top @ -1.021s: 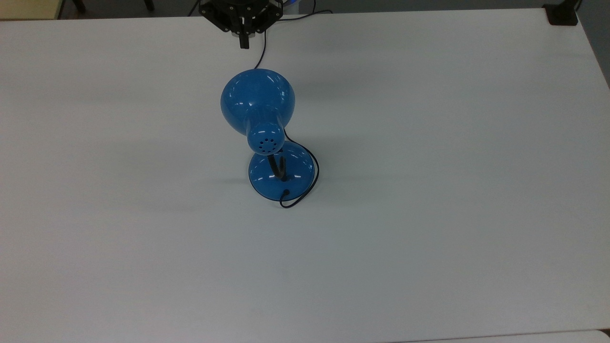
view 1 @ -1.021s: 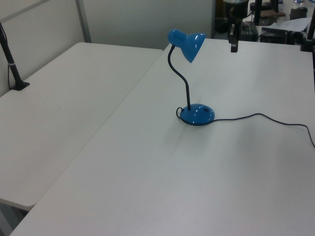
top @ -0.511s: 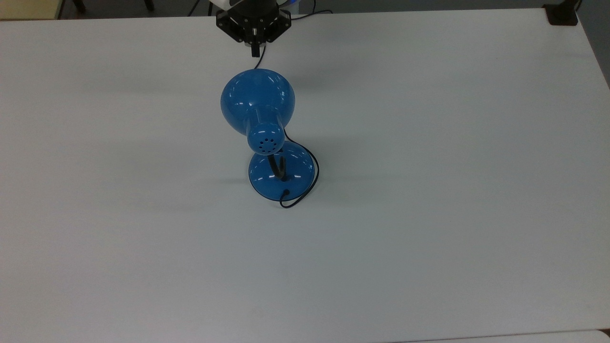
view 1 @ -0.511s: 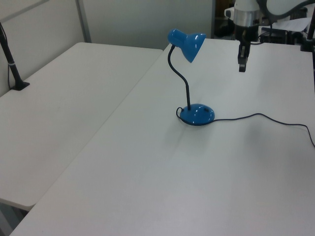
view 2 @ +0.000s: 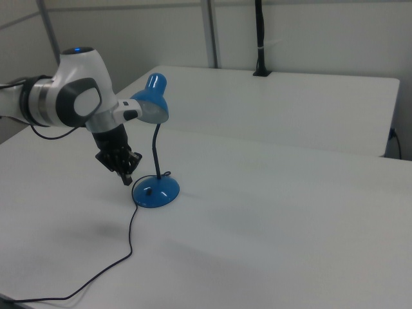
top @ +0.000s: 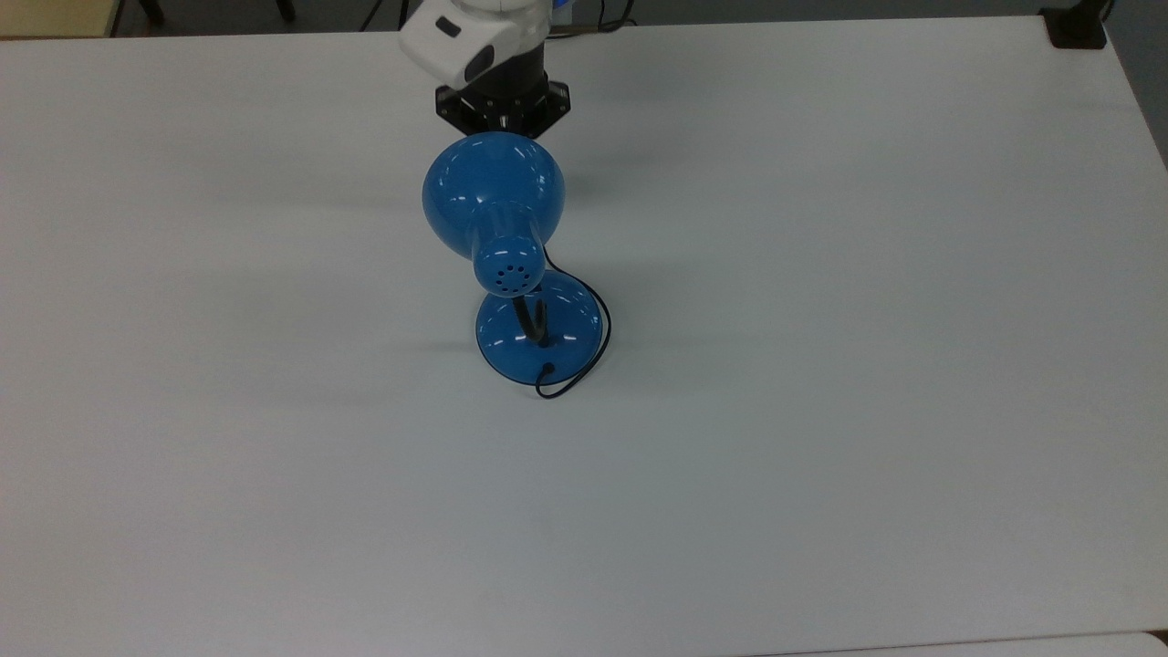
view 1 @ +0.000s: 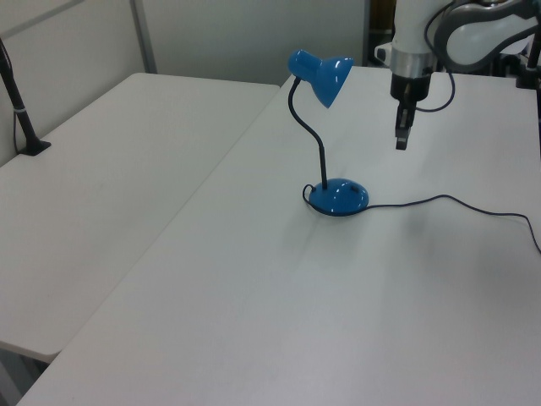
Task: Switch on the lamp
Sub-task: 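Move the gripper down to the switch on the blue lamp base, then press down on the lamp base switch with the gripper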
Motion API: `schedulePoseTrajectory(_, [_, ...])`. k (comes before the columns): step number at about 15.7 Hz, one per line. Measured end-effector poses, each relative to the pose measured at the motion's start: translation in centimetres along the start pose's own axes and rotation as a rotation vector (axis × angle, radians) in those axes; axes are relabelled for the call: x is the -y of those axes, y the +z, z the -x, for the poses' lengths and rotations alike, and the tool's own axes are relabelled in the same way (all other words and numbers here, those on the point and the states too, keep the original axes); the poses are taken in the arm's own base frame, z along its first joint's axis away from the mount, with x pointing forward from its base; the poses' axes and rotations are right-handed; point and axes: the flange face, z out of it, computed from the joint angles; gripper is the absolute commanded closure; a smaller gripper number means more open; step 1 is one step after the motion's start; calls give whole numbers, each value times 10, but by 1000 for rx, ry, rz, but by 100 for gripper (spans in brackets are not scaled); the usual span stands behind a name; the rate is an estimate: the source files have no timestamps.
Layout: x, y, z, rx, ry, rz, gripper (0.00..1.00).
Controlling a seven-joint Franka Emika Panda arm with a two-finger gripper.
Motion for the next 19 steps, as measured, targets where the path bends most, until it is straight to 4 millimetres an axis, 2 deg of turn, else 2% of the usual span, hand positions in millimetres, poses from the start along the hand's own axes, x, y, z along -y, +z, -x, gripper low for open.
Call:
schedulePoseTrajectory(7, [15,48,-30,-100,-28,-13,100])
schedulePoseTrajectory(14, [31,70,-43,-169,-53,-23,100])
schedulePoseTrajectory(19, [33,84,-50,-206,-55,-28,100])
